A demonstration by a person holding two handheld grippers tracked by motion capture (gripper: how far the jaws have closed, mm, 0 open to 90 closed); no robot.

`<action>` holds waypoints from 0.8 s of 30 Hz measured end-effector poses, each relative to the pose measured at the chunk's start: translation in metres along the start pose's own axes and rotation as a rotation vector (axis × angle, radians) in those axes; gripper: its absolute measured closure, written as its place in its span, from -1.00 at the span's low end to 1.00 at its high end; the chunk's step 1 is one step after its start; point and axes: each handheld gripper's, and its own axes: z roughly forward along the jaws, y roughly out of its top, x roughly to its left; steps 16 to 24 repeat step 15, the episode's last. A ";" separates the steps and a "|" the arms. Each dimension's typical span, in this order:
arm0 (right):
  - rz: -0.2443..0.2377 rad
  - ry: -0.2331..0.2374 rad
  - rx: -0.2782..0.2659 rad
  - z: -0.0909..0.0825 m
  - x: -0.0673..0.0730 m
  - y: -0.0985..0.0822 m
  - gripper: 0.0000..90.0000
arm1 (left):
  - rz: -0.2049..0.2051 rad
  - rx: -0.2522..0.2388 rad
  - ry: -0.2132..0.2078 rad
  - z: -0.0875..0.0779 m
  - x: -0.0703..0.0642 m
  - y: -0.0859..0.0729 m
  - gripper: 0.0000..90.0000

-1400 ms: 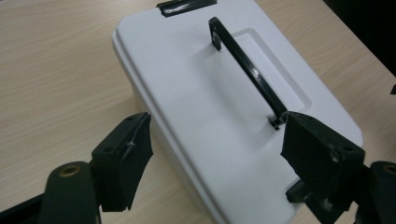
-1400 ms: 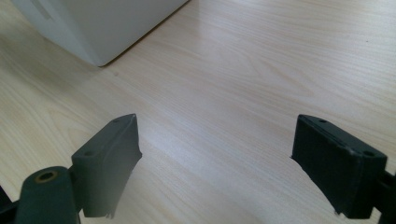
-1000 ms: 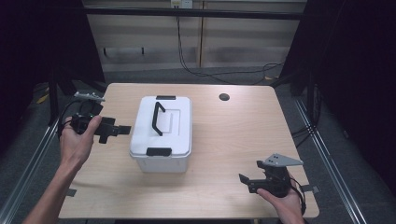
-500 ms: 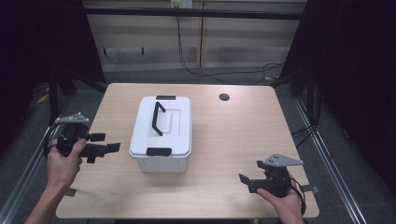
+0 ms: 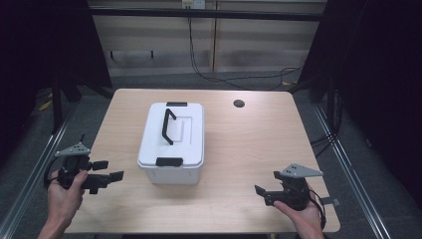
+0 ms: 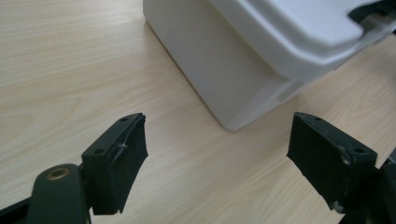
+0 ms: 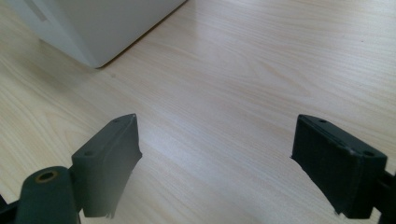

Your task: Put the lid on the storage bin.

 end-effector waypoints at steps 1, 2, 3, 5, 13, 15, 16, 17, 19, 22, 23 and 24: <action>0.000 0.000 0.000 0.000 0.000 0.000 -0.68 | -0.011 0.008 -0.005 0.002 0.001 -0.005 -0.57; 0.001 -0.002 0.001 0.000 0.000 0.000 -0.68 | -0.023 0.013 -0.011 0.003 0.002 -0.007 -0.57; 0.001 -0.004 0.000 0.000 0.000 0.000 -0.68 | -0.027 0.018 -0.008 0.005 0.003 -0.012 -0.58; 0.003 -0.001 0.001 0.000 0.001 0.000 -0.68 | -0.026 0.019 0.003 0.007 0.005 -0.019 -0.59; -0.018 0.017 0.048 0.008 -0.001 -0.001 -0.68 | -0.036 0.054 -0.014 0.016 0.007 -0.036 -0.60; -0.017 0.018 0.099 0.014 -0.002 -0.002 -0.68 | -0.020 0.079 -0.035 0.018 0.002 -0.038 -0.60; -0.017 0.018 0.099 0.014 -0.002 -0.002 -0.68 | -0.020 0.079 -0.035 0.018 0.002 -0.038 -0.60; -0.017 0.018 0.099 0.014 -0.002 -0.002 -0.68 | -0.020 0.079 -0.035 0.018 0.002 -0.038 -0.60; -0.017 0.018 0.099 0.014 -0.002 -0.002 -0.68 | -0.020 0.079 -0.035 0.018 0.002 -0.038 -0.60; -0.017 0.018 0.099 0.014 -0.002 -0.002 -0.68 | -0.020 0.079 -0.035 0.018 0.002 -0.038 -0.60; -0.017 0.018 0.099 0.014 -0.002 -0.002 -0.68 | -0.020 0.079 -0.035 0.018 0.002 -0.038 -0.60; -0.017 0.018 0.099 0.014 -0.002 -0.002 -0.68 | -0.020 0.079 -0.035 0.018 0.002 -0.038 -0.60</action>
